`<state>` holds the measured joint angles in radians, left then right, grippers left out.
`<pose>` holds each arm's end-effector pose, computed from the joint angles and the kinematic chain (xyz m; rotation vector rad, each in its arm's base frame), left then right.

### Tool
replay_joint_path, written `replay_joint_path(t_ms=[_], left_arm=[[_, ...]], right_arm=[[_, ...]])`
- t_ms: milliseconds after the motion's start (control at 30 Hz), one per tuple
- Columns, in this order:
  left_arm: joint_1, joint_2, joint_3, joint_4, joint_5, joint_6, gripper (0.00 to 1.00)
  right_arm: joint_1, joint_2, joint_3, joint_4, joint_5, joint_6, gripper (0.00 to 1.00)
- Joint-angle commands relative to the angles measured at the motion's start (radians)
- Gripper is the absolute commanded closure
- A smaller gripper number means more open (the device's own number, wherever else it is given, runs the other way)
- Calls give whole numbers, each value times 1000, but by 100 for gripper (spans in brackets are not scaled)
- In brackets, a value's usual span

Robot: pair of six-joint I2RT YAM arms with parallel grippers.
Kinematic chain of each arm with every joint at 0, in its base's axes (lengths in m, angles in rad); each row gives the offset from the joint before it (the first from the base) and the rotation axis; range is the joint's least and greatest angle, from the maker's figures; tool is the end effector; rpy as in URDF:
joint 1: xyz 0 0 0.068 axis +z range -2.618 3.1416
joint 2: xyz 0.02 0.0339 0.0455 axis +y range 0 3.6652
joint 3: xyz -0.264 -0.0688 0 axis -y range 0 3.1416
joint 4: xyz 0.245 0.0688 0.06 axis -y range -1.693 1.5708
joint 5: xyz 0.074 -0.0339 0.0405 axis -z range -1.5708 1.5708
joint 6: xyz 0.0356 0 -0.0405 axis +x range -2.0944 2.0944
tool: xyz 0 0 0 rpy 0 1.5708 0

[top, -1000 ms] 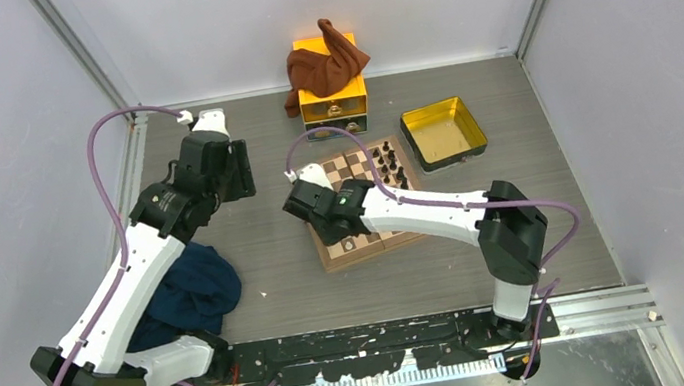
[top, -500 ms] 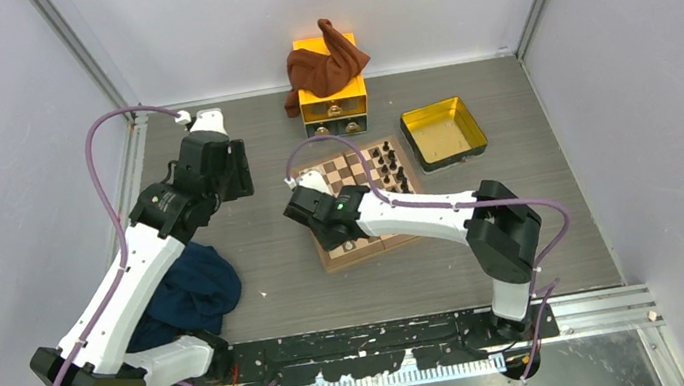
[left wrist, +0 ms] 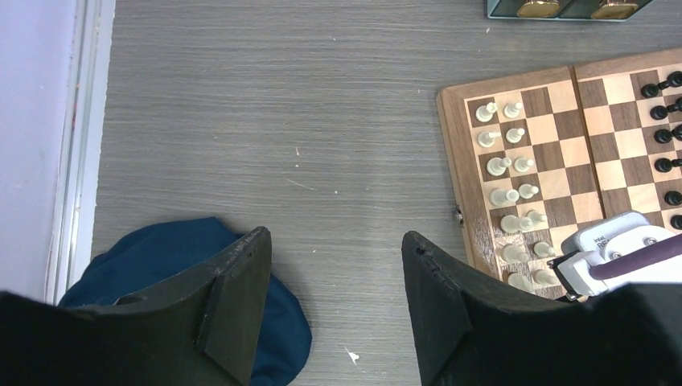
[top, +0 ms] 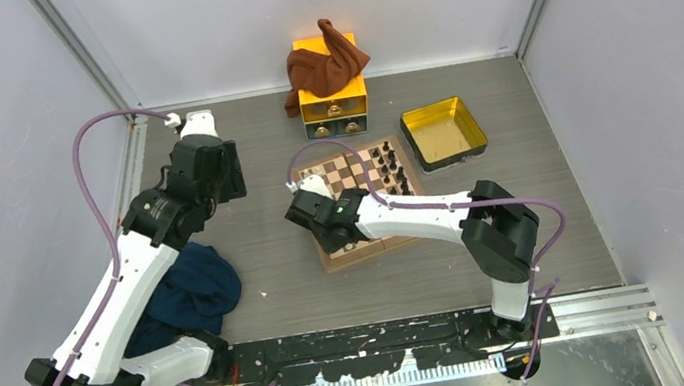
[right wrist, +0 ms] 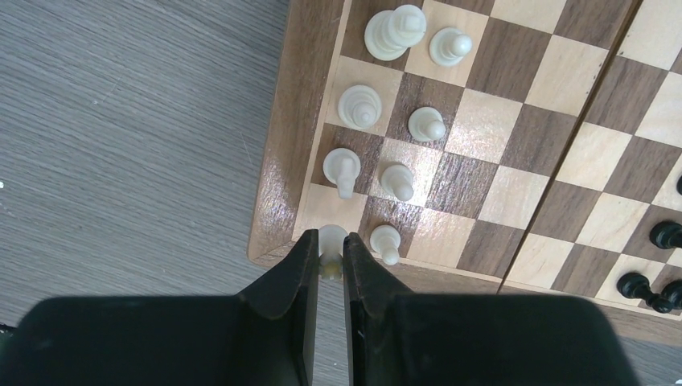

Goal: Set up the chess pieces on the board
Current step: Place the chess piece on the chessboard.

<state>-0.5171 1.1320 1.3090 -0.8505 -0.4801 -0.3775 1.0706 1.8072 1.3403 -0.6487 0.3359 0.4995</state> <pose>0.2002 -0.0949 0.3888 -0.1024 2.1547 0.0267 0.1901 0.3234 0.2168 -0.6308 2.5091 0.1132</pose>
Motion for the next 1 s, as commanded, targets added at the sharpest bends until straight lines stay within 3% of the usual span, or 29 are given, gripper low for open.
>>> replay_joint_path(t_ms=[0, 967], left_arm=[[3, -33, 17, 6, -36, 14, 38], [3, -44, 9, -4, -35, 6, 38]], right_arm=[[5, -2, -6, 40, 9, -4, 99], [5, 28, -22, 59, -1, -16, 99]])
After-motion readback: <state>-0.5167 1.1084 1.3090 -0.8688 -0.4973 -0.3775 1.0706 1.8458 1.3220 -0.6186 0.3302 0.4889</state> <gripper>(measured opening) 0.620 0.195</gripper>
